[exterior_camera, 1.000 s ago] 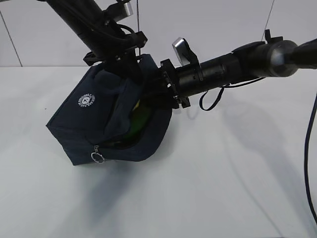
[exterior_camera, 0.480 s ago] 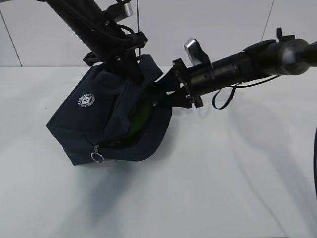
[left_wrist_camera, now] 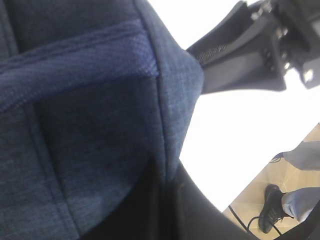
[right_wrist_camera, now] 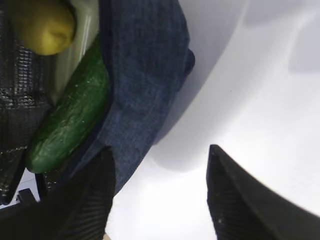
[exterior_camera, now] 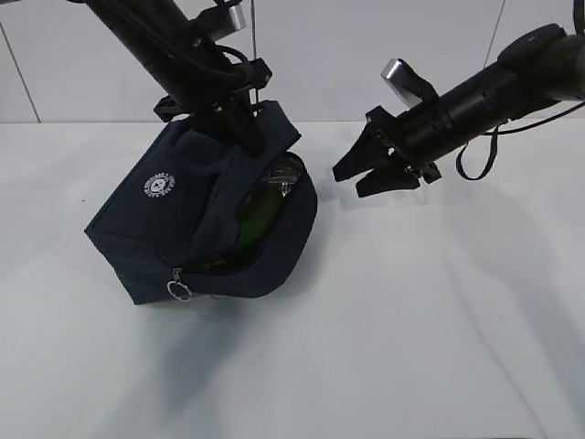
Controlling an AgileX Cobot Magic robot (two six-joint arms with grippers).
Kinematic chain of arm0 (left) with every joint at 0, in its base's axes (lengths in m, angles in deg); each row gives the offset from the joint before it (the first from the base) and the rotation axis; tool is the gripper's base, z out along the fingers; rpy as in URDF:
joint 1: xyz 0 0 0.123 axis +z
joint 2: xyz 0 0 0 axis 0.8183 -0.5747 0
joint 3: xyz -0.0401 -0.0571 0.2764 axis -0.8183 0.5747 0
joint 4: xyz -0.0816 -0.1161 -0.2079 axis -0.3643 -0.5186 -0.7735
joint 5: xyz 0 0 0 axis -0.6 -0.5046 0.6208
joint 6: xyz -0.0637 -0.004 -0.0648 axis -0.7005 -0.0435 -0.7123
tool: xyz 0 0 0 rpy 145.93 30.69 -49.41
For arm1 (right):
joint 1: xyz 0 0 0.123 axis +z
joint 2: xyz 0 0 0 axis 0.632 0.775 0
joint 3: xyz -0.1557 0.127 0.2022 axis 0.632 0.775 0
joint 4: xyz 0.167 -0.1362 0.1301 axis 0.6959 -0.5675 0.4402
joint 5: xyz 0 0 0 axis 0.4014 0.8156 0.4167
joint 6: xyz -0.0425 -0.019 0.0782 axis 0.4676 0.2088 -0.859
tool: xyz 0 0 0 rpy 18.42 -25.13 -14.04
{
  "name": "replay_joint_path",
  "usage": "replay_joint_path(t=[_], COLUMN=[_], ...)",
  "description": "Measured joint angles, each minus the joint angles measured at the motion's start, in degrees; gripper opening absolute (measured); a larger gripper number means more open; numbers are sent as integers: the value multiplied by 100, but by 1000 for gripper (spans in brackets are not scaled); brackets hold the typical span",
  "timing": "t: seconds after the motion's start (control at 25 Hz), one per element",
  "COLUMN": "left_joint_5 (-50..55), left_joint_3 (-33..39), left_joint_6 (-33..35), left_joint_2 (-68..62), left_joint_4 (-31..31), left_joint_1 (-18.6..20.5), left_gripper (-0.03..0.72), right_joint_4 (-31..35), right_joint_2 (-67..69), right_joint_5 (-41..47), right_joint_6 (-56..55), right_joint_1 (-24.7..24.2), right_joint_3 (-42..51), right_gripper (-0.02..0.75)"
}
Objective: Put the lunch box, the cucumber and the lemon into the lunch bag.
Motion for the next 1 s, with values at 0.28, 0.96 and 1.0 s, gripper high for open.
replay_joint_path(t=[0.28,0.96,1.0], left_joint_5=[0,0,0], left_joint_3=[0,0,0], left_joint_6=[0,4,4], left_joint_2=[0,0,0], left_joint_4=[0,0,0], left_joint_1=[0,0,0], left_gripper=[-10,-10,-10], right_joint_4=[-171,447,447], right_joint_2=[115,217,217], right_joint_5=[14,-452,-477], right_joint_6=[-325,-69,-69], right_joint_1=[163,636,649], right_joint_3=[52,432,432], right_gripper=[435,404,403])
